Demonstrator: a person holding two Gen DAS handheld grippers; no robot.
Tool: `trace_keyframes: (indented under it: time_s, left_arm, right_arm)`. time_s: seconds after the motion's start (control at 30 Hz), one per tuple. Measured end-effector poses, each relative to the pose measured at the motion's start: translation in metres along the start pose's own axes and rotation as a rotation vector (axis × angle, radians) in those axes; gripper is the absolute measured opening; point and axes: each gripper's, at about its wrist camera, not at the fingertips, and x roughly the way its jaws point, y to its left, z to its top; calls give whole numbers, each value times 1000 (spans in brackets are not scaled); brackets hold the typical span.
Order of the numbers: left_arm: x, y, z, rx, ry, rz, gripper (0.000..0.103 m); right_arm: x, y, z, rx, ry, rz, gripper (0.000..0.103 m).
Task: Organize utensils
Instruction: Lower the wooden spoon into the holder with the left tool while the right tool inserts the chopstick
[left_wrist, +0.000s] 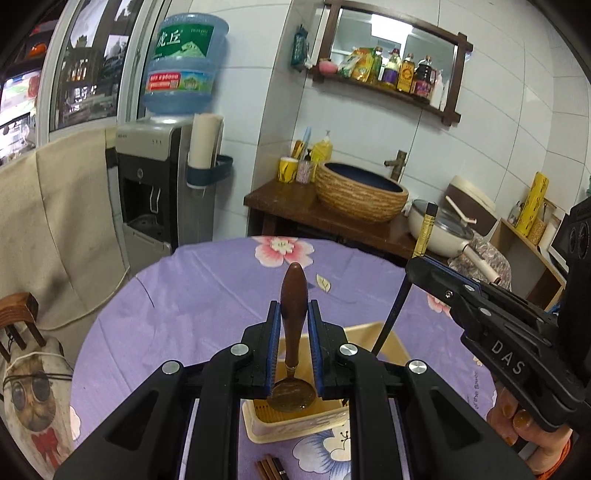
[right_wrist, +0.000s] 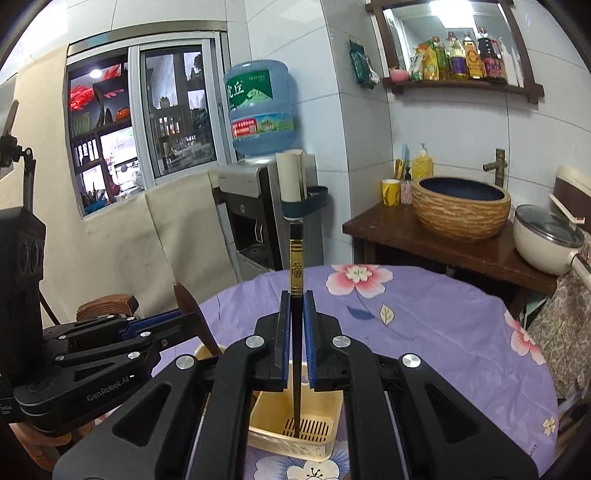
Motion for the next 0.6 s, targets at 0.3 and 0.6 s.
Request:
trace_keyframes:
  time_s: [0.3,0.6]
  left_arm:
    - [25,1,-20,-13,58,11,15]
    - [33,3,-22,-22,58,15,15]
  right_arm:
    - [8,-9,-10,26,11,-6,7]
    - [16,-18,-10,56,10,-34,8]
